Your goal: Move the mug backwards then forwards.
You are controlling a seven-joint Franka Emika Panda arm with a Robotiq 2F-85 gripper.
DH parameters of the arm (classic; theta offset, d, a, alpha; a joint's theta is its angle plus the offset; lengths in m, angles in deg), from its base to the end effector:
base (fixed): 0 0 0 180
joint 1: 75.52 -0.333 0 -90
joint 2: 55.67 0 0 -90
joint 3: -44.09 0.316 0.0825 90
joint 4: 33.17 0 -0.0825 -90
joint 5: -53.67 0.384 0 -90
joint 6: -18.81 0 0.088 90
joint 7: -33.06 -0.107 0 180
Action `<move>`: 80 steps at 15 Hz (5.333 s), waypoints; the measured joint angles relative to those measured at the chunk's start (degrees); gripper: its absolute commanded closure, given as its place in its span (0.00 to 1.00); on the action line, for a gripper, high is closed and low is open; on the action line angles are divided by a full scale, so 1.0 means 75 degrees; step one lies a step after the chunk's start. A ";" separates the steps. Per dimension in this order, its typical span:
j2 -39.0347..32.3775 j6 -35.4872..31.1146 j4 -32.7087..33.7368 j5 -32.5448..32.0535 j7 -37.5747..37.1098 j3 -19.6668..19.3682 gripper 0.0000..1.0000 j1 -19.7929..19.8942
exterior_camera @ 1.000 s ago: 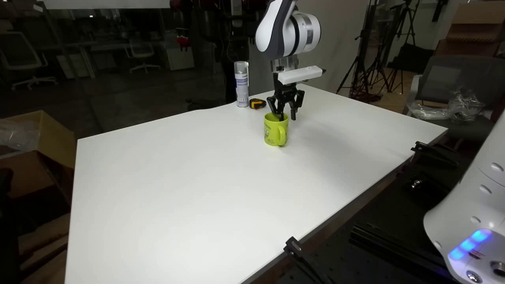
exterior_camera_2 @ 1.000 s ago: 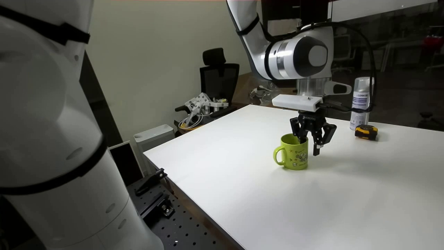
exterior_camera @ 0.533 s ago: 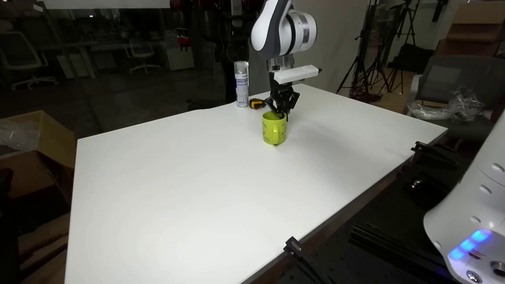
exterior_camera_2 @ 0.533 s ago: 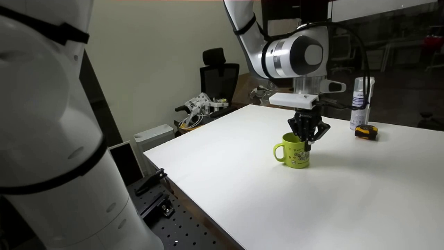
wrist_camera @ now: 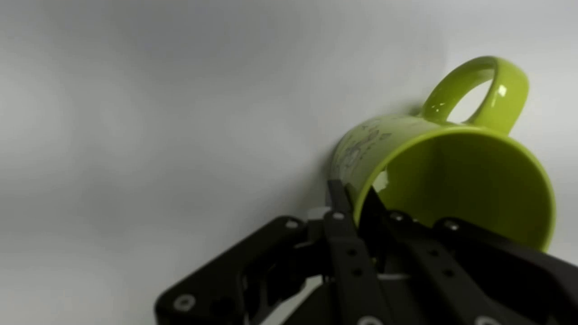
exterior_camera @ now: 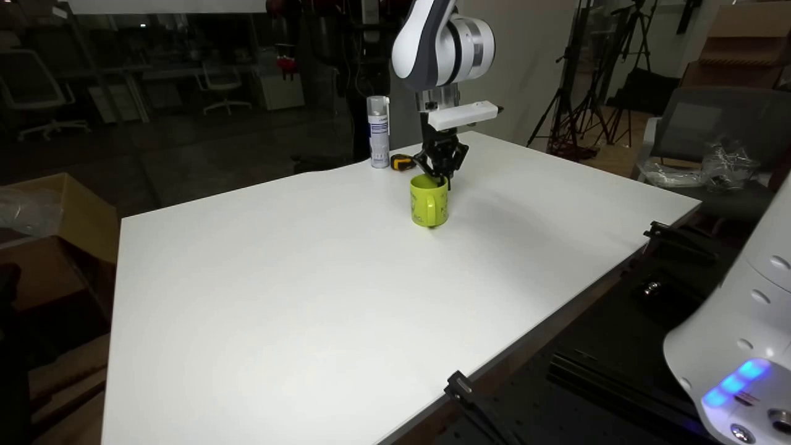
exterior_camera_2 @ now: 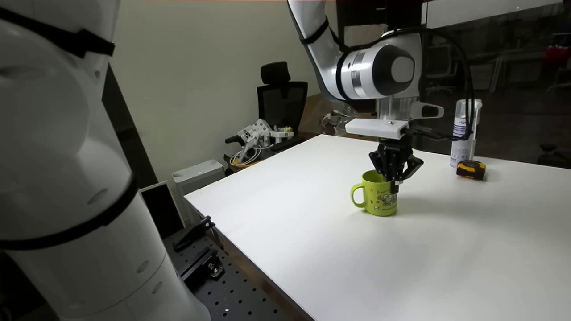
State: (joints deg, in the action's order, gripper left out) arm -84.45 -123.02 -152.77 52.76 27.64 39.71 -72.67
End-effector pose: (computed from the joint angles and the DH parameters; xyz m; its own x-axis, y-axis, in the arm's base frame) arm 0.5669 -0.0725 0.1710 0.9736 -0.2009 -0.1085 -0.1958 -0.9791 0.0556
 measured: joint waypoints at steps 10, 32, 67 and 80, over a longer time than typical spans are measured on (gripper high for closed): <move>-0.0654 -0.0295 0.0999 0.1533 -0.1450 0.0045 0.97 -0.0011; -0.1949 0.1301 0.4036 0.1919 -0.6079 -0.0456 0.00 -0.0666; -0.0104 0.6367 0.2950 -0.0318 -0.0763 -0.0010 0.00 -0.0456; -0.0755 0.2320 0.2837 -0.0641 -0.1800 -0.0400 0.00 -0.0465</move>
State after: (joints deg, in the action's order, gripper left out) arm -90.11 -105.62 -131.50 47.95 14.15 36.71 -76.16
